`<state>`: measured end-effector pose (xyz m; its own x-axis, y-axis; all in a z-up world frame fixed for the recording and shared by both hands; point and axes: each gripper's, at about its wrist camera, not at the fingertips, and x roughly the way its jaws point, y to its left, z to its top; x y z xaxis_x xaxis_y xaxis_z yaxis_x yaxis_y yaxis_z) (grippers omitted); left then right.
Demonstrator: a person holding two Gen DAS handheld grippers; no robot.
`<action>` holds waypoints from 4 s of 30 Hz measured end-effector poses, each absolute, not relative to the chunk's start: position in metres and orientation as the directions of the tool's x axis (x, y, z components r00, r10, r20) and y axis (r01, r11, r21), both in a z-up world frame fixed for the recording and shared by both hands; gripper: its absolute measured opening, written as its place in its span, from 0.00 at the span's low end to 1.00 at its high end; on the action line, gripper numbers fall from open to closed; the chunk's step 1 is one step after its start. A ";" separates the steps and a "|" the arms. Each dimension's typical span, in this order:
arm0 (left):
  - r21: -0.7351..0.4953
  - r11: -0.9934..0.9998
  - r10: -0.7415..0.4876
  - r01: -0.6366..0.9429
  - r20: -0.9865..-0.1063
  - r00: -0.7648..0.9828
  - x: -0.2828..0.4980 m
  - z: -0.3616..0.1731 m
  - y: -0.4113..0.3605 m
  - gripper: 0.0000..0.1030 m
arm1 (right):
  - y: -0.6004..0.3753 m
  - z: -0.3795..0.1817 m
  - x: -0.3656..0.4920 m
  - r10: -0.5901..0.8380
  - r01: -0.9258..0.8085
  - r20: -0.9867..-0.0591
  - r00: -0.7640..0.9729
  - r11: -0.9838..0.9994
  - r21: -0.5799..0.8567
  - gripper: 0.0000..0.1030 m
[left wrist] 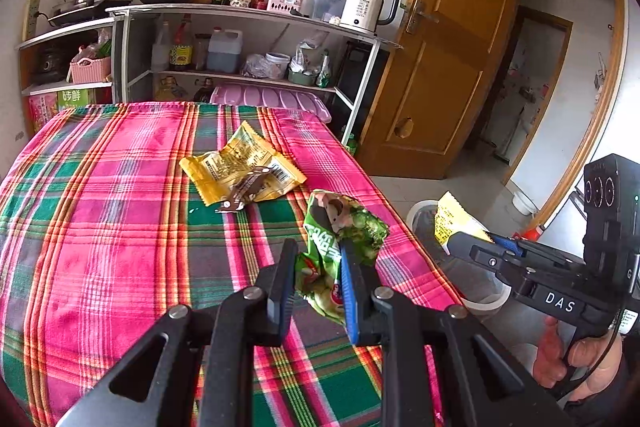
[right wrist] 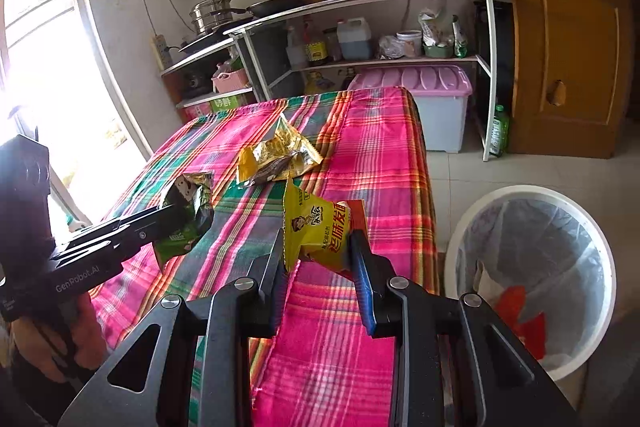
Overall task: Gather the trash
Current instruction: 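Carry the green wrapper and yellow packet in both tools over the bin, then open both tools to drop the green wrapper and yellow packet into the bin, then move both open tools back over the large yellow wrapper on the table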
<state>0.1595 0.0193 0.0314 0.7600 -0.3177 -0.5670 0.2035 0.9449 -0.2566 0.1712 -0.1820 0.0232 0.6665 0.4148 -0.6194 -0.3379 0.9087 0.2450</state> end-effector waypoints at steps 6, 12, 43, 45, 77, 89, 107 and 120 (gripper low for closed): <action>-0.253 0.935 -0.350 0.247 -0.568 0.745 0.171 0.032 -0.009 0.21 | -0.211 0.021 0.170 0.385 -0.289 -0.616 0.688 0.923 0.254 0.29; -0.256 0.916 -0.400 0.308 -0.569 0.719 0.188 0.031 -0.047 0.21 | -0.246 0.017 0.171 0.341 -0.227 -0.619 0.707 0.939 0.258 0.29; -0.297 0.849 -0.511 0.437 -0.670 0.538 0.250 -0.014 -0.182 0.27 | -0.363 -0.035 0.187 0.171 0.076 -0.714 0.678 0.951 0.300 0.32; -0.308 0.848 -0.513 0.432 -0.683 0.520 0.253 -0.017 -0.184 0.28 | -0.366 -0.040 0.188 0.172 0.087 -0.723 0.669 0.948 0.306 0.32; -0.321 0.880 -0.474 0.349 -0.572 0.670 0.200 0.025 -0.091 0.45 | -0.298 0.012 0.161 0.294 -0.113 -0.621 0.727 0.943 0.313 0.43; -0.309 0.913 -0.399 0.267 -0.545 0.737 0.181 0.031 -0.033 0.45 | -0.243 0.026 0.158 0.380 -0.239 -0.590 0.712 0.922 0.306 0.43; -0.274 0.950 -0.281 0.150 -0.540 0.793 0.172 0.030 0.037 0.45 | -0.177 0.024 0.185 0.438 -0.357 -0.599 0.671 0.898 0.257 0.43; -0.236 0.962 -0.254 0.136 -0.594 0.764 0.222 0.011 0.058 0.45 | -0.140 0.017 0.224 0.438 -0.389 -0.635 0.637 0.893 0.226 0.43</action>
